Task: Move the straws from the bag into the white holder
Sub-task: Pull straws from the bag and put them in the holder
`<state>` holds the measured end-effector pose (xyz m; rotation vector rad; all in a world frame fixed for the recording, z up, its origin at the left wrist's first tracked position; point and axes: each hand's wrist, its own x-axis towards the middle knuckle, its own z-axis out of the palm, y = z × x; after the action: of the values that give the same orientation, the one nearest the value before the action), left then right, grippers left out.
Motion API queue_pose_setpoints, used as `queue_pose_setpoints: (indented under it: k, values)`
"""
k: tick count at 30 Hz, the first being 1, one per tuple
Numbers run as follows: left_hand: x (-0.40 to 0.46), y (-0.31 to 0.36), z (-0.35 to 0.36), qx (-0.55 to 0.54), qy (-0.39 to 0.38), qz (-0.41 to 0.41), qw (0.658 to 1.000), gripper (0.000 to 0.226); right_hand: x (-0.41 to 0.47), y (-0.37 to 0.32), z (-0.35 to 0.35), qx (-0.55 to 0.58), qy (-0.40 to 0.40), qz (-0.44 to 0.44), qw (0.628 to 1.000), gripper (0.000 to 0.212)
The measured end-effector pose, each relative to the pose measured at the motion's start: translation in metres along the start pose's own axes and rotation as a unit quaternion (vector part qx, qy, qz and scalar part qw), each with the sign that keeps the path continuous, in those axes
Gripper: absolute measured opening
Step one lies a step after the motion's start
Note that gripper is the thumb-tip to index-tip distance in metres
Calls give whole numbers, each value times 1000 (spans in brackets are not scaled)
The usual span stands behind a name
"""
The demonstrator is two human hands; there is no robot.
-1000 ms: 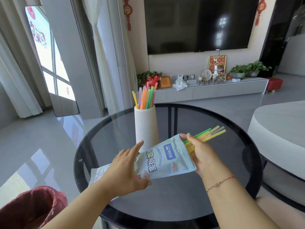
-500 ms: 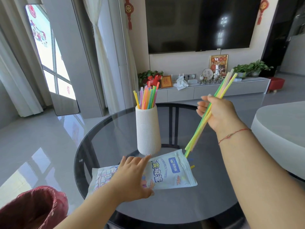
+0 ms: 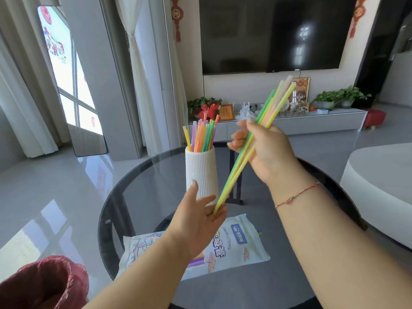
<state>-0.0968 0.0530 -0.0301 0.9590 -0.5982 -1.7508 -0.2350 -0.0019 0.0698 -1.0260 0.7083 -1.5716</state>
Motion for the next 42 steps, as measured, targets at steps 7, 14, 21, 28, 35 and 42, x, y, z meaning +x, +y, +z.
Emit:
queue_pose_setpoints:
  k: [7,14,21,28,35,42]
  values:
    - [3,29,12,234,90,230,940,36,18,-13,25,35,-50,-34,998,27]
    - [40,76,13,427,189,330,821,83,60,-32,56,40,-53,-101,993,28]
    - [70,88,18,442,157,281,837,54,77,-10,62,-149,-73,-137,977,26]
    - [75,82,14,464,182,306,811,46,92,25,48,-437,-128,-72,888,32]
    - [77,81,12,479,180,309,802,51,84,1,56,-343,-75,-215,911,55]
    - [79,81,9,486,176,307,799,49,58,23,47,-625,-218,-252,706,53]
